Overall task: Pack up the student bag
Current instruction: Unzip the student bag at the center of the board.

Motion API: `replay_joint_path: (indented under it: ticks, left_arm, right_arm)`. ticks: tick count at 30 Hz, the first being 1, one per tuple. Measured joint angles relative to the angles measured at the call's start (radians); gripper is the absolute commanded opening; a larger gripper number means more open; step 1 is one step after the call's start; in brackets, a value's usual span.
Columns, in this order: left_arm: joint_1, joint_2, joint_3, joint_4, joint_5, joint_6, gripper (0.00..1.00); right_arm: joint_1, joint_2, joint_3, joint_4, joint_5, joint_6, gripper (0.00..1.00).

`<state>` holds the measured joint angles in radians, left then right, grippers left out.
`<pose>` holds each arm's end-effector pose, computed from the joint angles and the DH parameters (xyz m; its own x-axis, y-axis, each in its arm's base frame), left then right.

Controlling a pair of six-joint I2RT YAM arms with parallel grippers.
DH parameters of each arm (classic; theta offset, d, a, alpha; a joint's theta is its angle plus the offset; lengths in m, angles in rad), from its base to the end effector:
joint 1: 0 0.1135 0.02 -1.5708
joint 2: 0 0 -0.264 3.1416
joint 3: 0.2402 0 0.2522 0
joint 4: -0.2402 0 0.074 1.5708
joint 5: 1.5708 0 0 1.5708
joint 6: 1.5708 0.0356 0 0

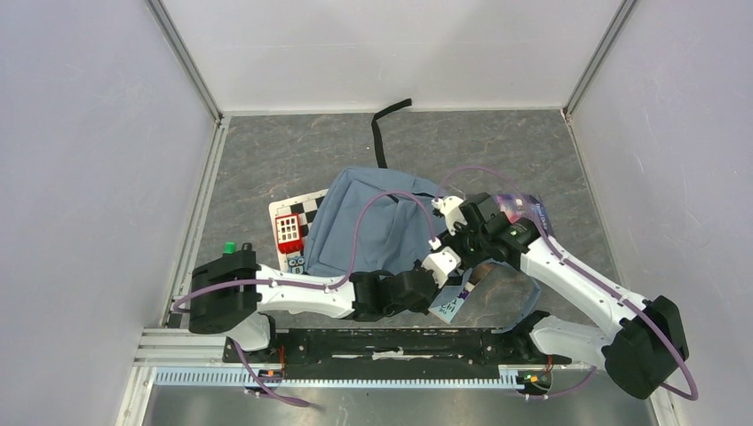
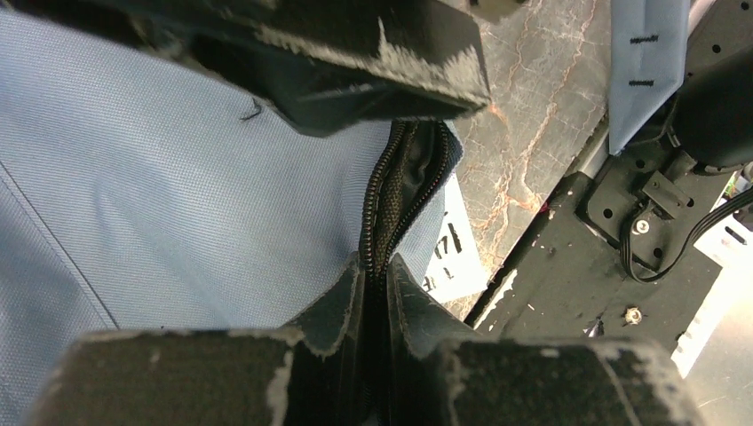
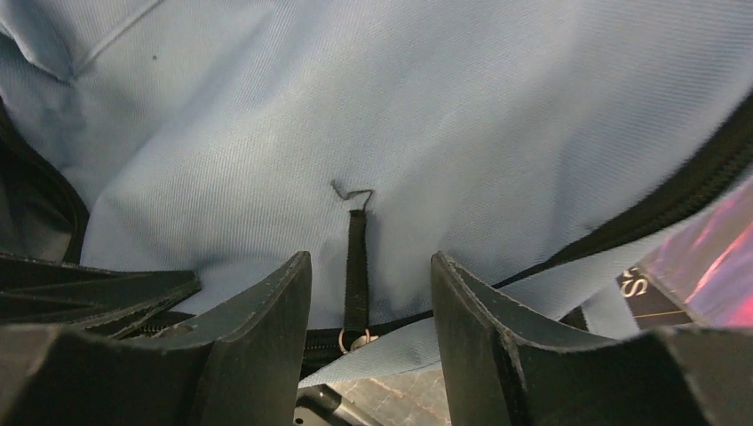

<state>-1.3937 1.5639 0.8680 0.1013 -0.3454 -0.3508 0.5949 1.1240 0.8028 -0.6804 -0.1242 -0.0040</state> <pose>0.0706 -0.3263 0.2063 -0.3940 0.3660 -0.8431 0.7895 0.6044 -0.1066 0.1766 0.1248 0.2391 -0.6952 -0.4752 -0.5394 -0.6142 0.7825 0.1022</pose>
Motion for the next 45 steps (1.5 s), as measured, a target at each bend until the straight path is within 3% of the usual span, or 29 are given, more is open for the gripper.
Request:
replay_joint_path:
  ticks: [8, 14, 16, 18, 20, 25, 34, 45]
  left_arm:
    - [-0.015, 0.02, 0.03, -0.043, -0.024, 0.0, 0.07]
    - [-0.019, 0.025, 0.031, -0.055, -0.04, -0.002, 0.06]
    - [-0.021, 0.025, 0.031, -0.058, -0.048, -0.01, 0.06]
    - [-0.021, 0.025, 0.031, -0.059, -0.054, -0.016, 0.06]
    - [-0.022, 0.025, 0.033, -0.061, -0.059, -0.026, 0.05]
    - [-0.023, 0.025, 0.034, -0.066, -0.069, -0.031, 0.04]
    - [-0.022, 0.016, 0.034, -0.069, -0.074, -0.029, 0.02]
    - [-0.034, 0.015, 0.034, -0.072, -0.087, -0.029, 0.02]
  right_arm:
    - [0.034, -0.032, -0.058, -0.016, -0.015, 0.025, 0.53]
    - [0.062, -0.039, -0.097, 0.028, -0.008, 0.051, 0.39]
    - [0.069, -0.041, -0.107, 0.044, 0.005, 0.062, 0.28]
    - [0.072, -0.049, -0.116, 0.056, 0.018, 0.068, 0.09]
    - [0.074, -0.061, -0.125, 0.067, 0.037, 0.081, 0.0]
    - [0.079, -0.096, -0.128, 0.081, 0.128, 0.12, 0.0]
    - [0.085, -0.165, -0.011, 0.106, 0.428, 0.147, 0.0]
    - [0.085, -0.085, 0.016, 0.217, 0.64, 0.08, 0.0]
